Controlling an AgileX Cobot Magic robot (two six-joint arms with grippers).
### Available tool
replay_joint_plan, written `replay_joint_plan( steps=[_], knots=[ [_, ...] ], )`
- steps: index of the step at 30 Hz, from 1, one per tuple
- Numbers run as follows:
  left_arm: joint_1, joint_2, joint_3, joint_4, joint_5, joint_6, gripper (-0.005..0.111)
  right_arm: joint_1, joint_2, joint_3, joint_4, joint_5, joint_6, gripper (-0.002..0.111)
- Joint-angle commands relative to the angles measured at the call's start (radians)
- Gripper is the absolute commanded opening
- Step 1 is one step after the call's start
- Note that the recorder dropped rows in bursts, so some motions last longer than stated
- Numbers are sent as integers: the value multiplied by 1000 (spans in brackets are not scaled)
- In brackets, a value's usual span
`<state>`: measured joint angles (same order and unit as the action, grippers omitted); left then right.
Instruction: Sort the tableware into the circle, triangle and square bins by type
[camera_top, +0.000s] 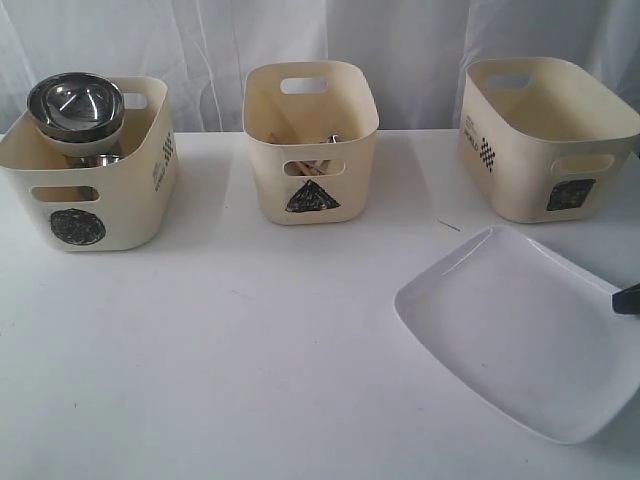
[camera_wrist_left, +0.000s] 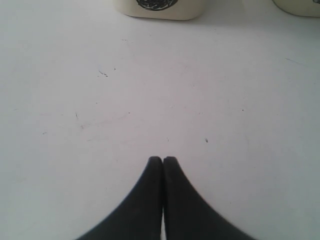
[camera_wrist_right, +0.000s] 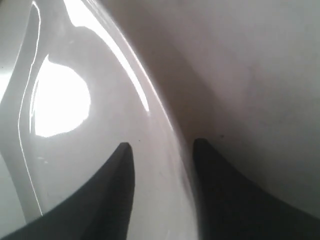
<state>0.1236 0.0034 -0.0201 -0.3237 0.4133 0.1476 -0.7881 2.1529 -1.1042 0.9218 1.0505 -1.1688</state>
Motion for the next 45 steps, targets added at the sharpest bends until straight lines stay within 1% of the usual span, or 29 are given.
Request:
replay_joint_plan(
  steps=[1,2,5,9,11,16,17,19,21,22,29,39,44,45],
  knots=[
    [-7,-3,9,-4,13,-6,0,10,103,46,-499,-277,117,41],
    [-7,-3,9,-4,13,-6,0,10,98,46,-519,-269,140,42],
    [-7,-3,9,-4,13,-6,0,10,59,46,-700,-239,296,42],
    [-7,-3,9,-4,13,-6,0,24,54,46,-690,-280,364,42],
    [-7,-3,9,-4,13,-6,0,44,63,46,-683,-325,391,42],
    [-7,-3,9,-4,13,-6,0,94,114,46,-683,-354,428,41],
    [-7,-3,9,-4,13,-6,0,102,125,46,-683,-368,465,38],
    [-7,-3,9,-4,13,-6,0,106,134,46,-686,-388,556,21],
    [-7,-3,9,-4,13,-6,0,106,134,46,-686,-384,590,6],
    [-7,-3,9,-4,13,-6,0,106,134,46,-686,-377,601,0],
    [-7,-3,9,-4,13,-6,0,113,91,46,-684,-223,615,0],
    [-7,-3,9,-4,13,-6,0,160,-136,46,-490,-204,586,0],
    [-7,-3,9,-4,13,-6,0,185,-217,46,-472,-185,586,0],
    [-7,-3,9,-4,13,-6,0,191,-239,46,-434,-166,556,0]
  ],
)
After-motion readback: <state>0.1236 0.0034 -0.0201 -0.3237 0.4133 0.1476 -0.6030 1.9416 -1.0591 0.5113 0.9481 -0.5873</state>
